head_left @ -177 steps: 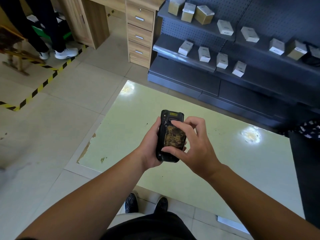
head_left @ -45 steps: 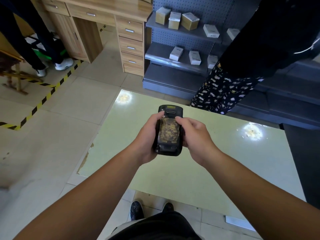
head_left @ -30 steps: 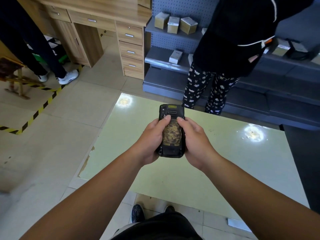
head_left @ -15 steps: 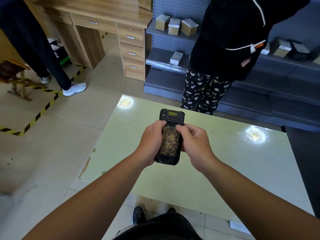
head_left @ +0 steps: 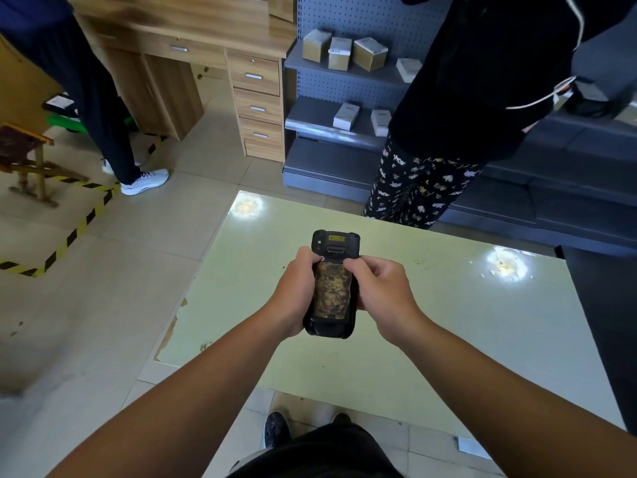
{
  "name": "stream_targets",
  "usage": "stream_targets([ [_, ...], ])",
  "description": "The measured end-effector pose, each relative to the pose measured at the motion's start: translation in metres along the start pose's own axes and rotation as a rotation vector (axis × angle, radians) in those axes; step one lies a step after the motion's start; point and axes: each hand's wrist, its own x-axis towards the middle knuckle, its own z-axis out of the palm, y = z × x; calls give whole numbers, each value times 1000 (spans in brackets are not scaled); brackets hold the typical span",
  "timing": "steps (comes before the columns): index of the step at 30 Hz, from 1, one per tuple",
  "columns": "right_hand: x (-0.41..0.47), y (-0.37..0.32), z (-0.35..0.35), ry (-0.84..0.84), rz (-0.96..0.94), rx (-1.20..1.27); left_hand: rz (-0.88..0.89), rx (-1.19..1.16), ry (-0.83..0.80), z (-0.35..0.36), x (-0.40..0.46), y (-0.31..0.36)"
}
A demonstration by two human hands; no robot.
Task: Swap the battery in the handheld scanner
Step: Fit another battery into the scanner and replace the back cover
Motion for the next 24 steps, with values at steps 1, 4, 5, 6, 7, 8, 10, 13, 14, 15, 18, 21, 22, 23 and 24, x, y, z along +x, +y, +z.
stream_targets([
  [1, 0, 0, 0, -1, 7, 9, 2, -5, -2, 0, 0, -1],
  [4, 0, 1, 0, 3, 18, 5, 5, -21, -7, -1, -1, -2],
  [5, 0, 2, 0, 6, 23, -6, 7, -30, -11, -1, -1, -2],
  [6, -1, 2, 0, 9, 29, -17, 12, -46, -21, -1, 0, -3],
  [7, 0, 1, -1, 19, 28, -30, 23, -64, -40, -1, 1, -4],
  [8, 0, -1, -2, 33, 16, -59, 33, -81, -67, -1, 2, -5],
  [10, 2, -6, -6, 82, -68, -284, 28, -104, -111, -2, 3, -7],
  [13, -1, -13, -5, 23, -302, -699, -8, -111, -121, -3, 5, -10],
  [14, -4, -13, 1, -25, -332, -817, -19, -116, -126, -3, 6, -12],
  [15, -5, -9, 8, -58, -334, -941, -33, -130, -124, -4, 6, -13],
  [18, -3, 2, 26, -57, -275, -1160, -74, -166, -114, -6, 8, -18],
  [21, 3, 7, 35, -22, -205, -1147, -90, -138, -112, -7, 12, -25],
  [22, 5, 8, 36, -21, -203, -1154, -95, -133, -116, -8, 13, -27],
  [23, 7, 10, 37, -22, -204, -1163, -101, -136, -125, -9, 14, -29],
  [24, 9, 10, 37, -25, -204, -1163, -103, -142, -136, -11, 16, -32],
])
